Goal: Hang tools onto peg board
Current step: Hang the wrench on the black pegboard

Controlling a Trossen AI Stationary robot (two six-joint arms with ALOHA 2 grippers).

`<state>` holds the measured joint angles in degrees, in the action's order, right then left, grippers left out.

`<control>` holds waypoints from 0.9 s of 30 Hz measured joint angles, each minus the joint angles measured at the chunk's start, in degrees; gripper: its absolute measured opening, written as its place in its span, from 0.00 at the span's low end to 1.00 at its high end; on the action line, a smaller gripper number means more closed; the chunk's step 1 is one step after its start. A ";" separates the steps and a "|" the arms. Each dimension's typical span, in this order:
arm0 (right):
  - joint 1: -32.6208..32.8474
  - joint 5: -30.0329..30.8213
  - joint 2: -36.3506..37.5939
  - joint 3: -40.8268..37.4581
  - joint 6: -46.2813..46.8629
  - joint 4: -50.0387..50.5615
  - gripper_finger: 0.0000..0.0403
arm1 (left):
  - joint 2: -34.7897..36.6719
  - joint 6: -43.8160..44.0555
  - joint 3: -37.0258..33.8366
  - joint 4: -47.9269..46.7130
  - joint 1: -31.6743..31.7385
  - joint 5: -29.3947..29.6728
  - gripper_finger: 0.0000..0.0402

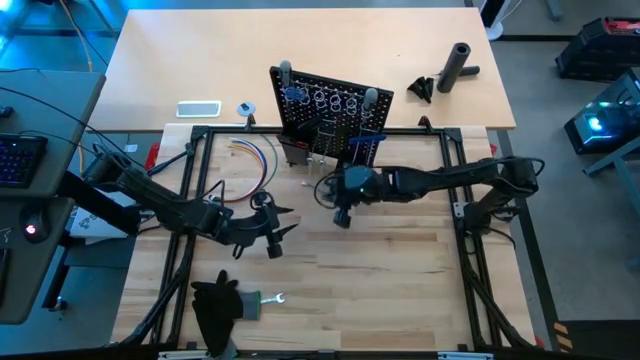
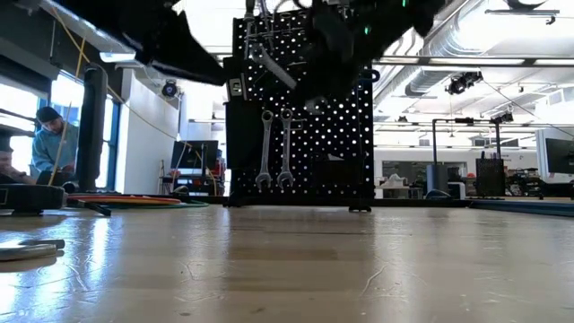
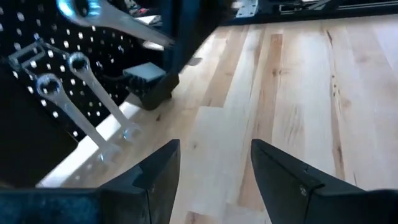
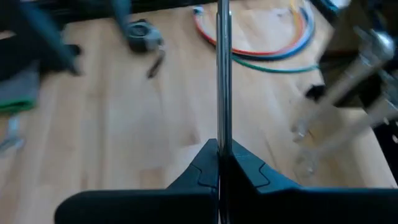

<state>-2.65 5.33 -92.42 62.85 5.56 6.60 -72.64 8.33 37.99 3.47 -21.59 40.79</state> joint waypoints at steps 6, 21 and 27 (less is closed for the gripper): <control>-4.03 -0.03 -0.41 -7.26 1.73 -9.80 0.00 | 0.00 0.56 -4.36 7.26 -1.75 -1.60 0.47; -6.50 1.81 -7.06 -8.93 2.38 -20.09 0.00 | -0.35 -2.57 -10.33 21.80 -2.05 -3.10 0.47; -8.09 1.66 -7.10 -8.91 2.09 -21.55 0.00 | -0.35 -2.54 -10.31 21.76 -2.07 -3.65 0.47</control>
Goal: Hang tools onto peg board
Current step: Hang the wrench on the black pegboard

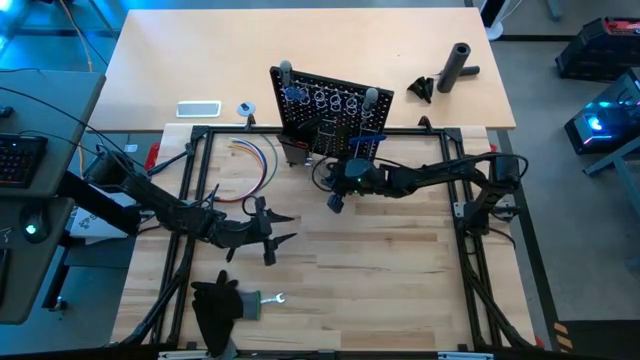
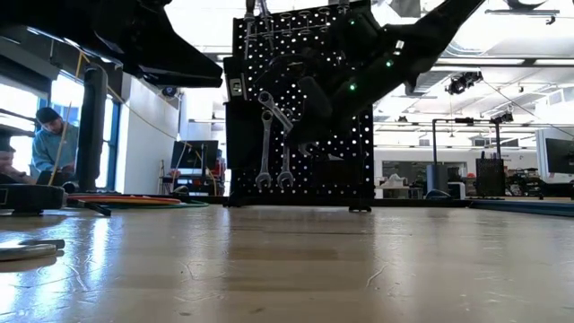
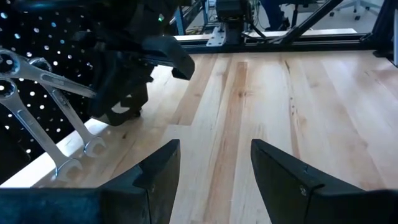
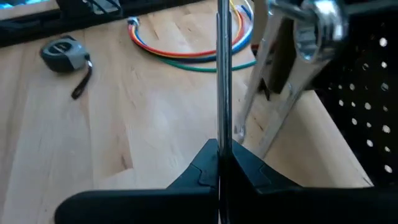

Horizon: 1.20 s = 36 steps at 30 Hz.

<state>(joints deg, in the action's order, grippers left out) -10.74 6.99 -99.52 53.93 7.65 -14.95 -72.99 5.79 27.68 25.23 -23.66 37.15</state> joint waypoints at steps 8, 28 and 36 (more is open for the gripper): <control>-0.55 -0.62 -0.91 0.02 -0.12 0.89 0.00 | 0.00 -0.44 0.00 0.35 0.02 0.02 0.47; -0.45 -1.03 -2.93 0.04 5.42 -3.07 0.00 | 0.00 -0.47 0.00 0.54 0.01 0.02 0.47; 0.15 1.92 -2.93 0.07 8.87 -2.90 0.00 | 0.00 -0.47 0.00 -0.11 0.01 0.00 0.47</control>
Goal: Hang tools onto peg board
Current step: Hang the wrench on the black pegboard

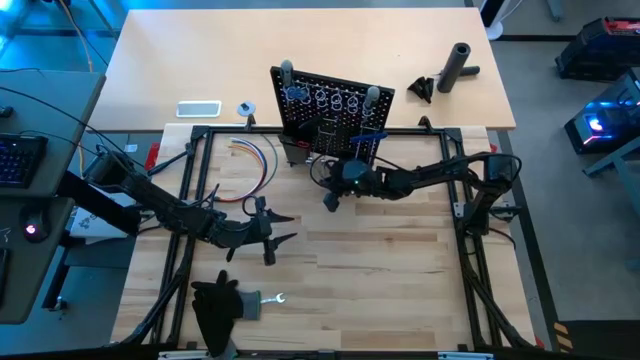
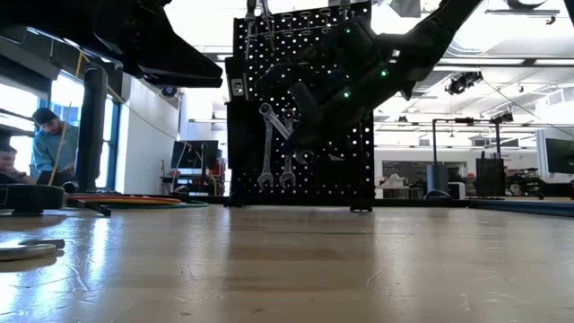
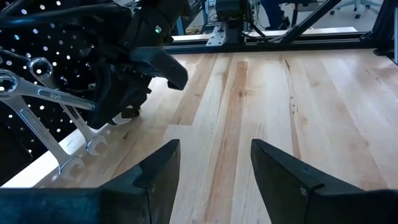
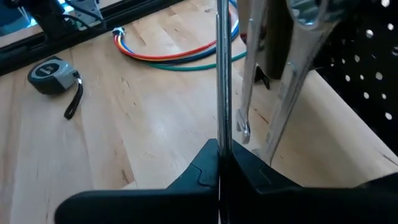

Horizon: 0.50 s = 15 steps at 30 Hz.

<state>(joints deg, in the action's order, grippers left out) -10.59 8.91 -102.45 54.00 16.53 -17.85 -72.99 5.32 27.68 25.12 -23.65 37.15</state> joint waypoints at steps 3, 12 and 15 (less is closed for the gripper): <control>-0.66 0.16 0.00 -0.02 1.47 1.09 0.00 | 0.00 -0.52 0.00 -0.04 -0.01 -0.02 0.47; -1.45 2.94 0.00 -0.02 2.70 1.71 0.00 | 0.00 -1.03 0.00 -0.02 -0.01 -0.04 0.47; -1.43 3.96 0.00 -0.02 2.65 1.71 0.00 | 0.00 -1.03 0.00 -0.02 -0.01 -0.06 0.47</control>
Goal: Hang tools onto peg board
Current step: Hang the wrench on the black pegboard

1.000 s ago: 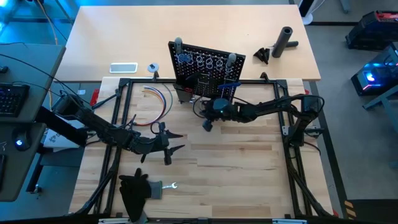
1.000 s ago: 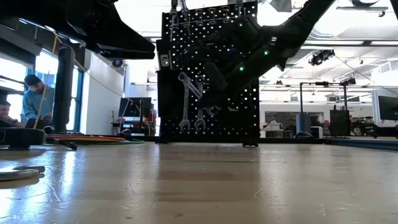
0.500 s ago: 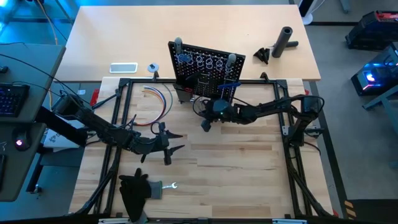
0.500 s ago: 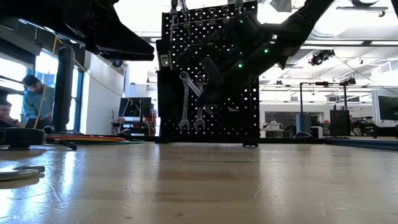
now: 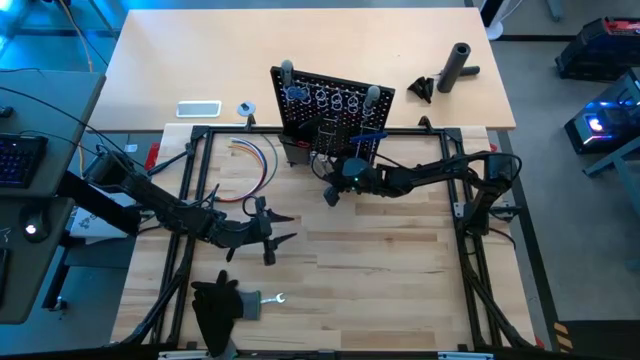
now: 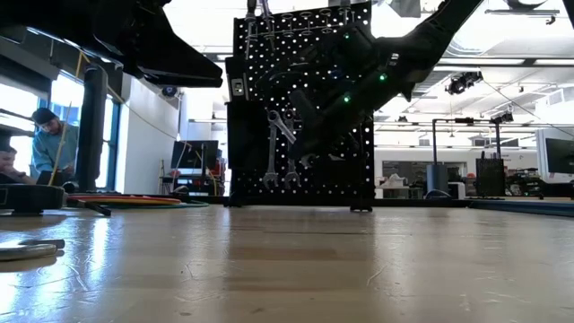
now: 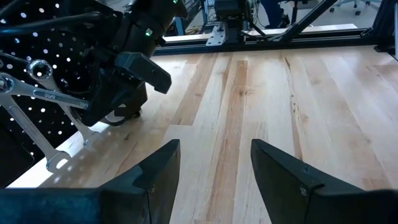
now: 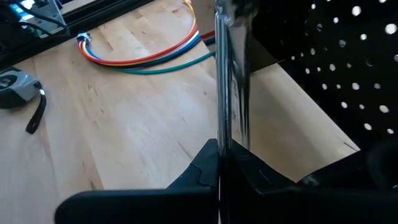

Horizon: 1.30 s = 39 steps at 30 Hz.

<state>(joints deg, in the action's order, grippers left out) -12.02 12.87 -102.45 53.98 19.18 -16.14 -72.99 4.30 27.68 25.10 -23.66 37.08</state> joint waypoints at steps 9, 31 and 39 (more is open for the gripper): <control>-0.01 0.44 0.00 0.00 0.50 0.30 0.09 | 0.00 0.02 0.00 0.00 0.00 -0.55 0.47; 9.11 -2.41 5.52 0.00 -3.55 8.30 0.23 | 0.00 11.69 0.00 -13.33 -3.93 -21.22 0.47; 15.29 -3.50 5.53 0.00 -7.26 9.34 0.23 | -4.49 18.87 0.28 -14.28 -11.65 -21.54 0.47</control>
<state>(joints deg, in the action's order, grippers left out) 3.27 9.38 -96.92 53.98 11.92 -6.80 -77.48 23.16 27.96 10.82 -35.31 15.54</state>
